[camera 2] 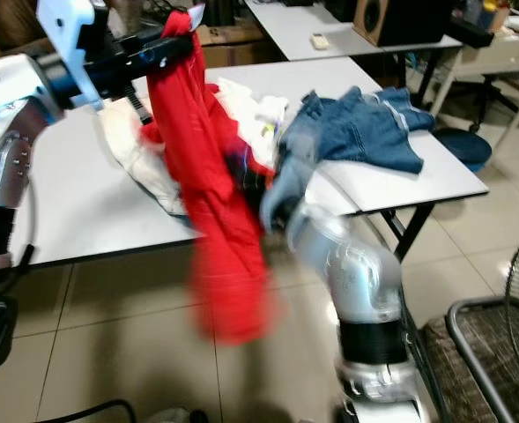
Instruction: Hang hanger
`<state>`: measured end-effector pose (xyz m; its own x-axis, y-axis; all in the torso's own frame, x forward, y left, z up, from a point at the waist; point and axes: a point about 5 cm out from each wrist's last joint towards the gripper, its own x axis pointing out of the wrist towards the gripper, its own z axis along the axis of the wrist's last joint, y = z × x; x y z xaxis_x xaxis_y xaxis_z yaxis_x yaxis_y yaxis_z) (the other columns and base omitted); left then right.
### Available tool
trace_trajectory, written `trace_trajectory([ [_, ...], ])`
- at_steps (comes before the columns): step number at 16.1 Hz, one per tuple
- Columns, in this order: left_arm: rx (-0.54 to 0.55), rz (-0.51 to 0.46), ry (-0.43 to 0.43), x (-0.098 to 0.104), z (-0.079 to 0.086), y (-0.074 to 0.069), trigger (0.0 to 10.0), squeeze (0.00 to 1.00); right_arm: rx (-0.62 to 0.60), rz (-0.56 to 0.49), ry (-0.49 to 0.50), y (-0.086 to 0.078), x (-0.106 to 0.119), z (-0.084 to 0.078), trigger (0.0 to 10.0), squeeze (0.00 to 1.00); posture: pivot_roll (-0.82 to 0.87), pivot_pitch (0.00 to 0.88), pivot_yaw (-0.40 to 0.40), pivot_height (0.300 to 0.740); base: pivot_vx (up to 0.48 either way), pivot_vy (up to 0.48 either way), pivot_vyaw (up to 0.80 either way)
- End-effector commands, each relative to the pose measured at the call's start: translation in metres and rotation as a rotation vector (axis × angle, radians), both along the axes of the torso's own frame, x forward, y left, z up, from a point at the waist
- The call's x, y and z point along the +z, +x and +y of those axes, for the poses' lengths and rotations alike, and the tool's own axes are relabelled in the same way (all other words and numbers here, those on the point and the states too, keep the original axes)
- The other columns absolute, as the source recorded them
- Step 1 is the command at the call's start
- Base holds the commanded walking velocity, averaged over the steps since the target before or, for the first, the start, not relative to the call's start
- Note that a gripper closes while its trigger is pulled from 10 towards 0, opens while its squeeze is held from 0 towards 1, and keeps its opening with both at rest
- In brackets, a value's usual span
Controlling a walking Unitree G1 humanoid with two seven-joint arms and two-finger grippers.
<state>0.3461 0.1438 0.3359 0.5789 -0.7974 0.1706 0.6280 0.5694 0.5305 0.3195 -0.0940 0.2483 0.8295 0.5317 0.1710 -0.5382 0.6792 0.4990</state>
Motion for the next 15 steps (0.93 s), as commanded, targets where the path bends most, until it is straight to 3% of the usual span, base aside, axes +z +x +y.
trace_trajectory([
  [1, 0.015, -0.043, 0.004, 0.011, 0.006, -0.004, 0.0, 0.0, -0.045, 0.016, 0.011, 0.001, -0.001, -0.012, 10.0, 0.0, -0.13, 0.0, 0.053, 0.74, 0.0, 0.0, 0.0],
  [2, 0.008, -0.033, 0.021, 0.008, 0.006, -0.005, 0.0, 0.0, -0.006, 0.1, -0.265, -0.002, -0.029, -0.007, 10.0, 0.0, -0.14, 0.0, 0.058, 0.74, 0.0, 0.0, 0.0],
  [3, 0.007, -0.026, 0.031, 0.006, 0.005, -0.004, 0.0, 0.0, 0.034, 0.141, -0.411, -0.007, -0.047, -0.005, 10.0, 0.0, -0.14, 0.0, 0.058, 0.74, 0.0, 0.0, 0.0],
  [4, 0.005, -0.01, 0.056, 0.001, 0.004, -0.004, 0.0, 0.0, 0.095, 0.163, -0.41, -0.016, -0.058, 0.002, 10.0, 0.0, -0.13, 0.0, 0.055, 0.74, 0.0, 0.0, 0.0],
  [5, 0.015, -0.002, 0.082, -0.003, 0.004, -0.003, 0.0, 0.0, 0.101, 0.135, -0.345, -0.018, -0.051, 0.005, 10.0, 0.0, -0.14, 0.0, 0.059, 0.74, 0.0, 0.0, 0.0],
  [7, -0.017, 0.078, 0.155, -0.022, 0.002, -0.007, 0.0, 0.0, 0.0, 0.092, -0.292, -0.01, -0.038, -0.005, 10.0, 0.0, -0.14, 0.0, 0.065, 0.74, 0.0, 0.0, 0.0],
  [10, -0.055, 0.187, 0.206, -0.042, -0.002, -0.014, 0.0, 0.0, -0.017, 0.087, -0.265, -0.009, -0.037, -0.01, 10.0, 0.0, -0.14, 0.0, 0.067, 0.74, 0.0, 0.0, 0.0],
  [11, -0.018, 0.212, 0.263, -0.054, 0.001, -0.014, 0.5, 0.0, -0.032, 0.086, -0.233, -0.008, -0.034, -0.012, 10.0, 0.0, -0.15, 0.0, 0.074, 0.74, 0.0, 0.0, 0.0],
  [12, 0.057, 0.235, 0.279, -0.062, 0.009, -0.011, 0.4, 0.0, -0.068, 0.09, -0.169, -0.006, -0.031, -0.019, 10.0, 0.0, -0.14, 0.0, 0.068, 0.74, 0.0, 0.0, 0.0],
  [15, 0.058, 0.241, 0.22, -0.063, 0.006, -0.015, 0.0, 0.0, -0.067, 0.102, -0.103, -0.004, -0.029, -0.024, 10.0, 0.0, -0.14, 0.0, 0.054, 0.74, 0.0, 0.0, 0.0],
])
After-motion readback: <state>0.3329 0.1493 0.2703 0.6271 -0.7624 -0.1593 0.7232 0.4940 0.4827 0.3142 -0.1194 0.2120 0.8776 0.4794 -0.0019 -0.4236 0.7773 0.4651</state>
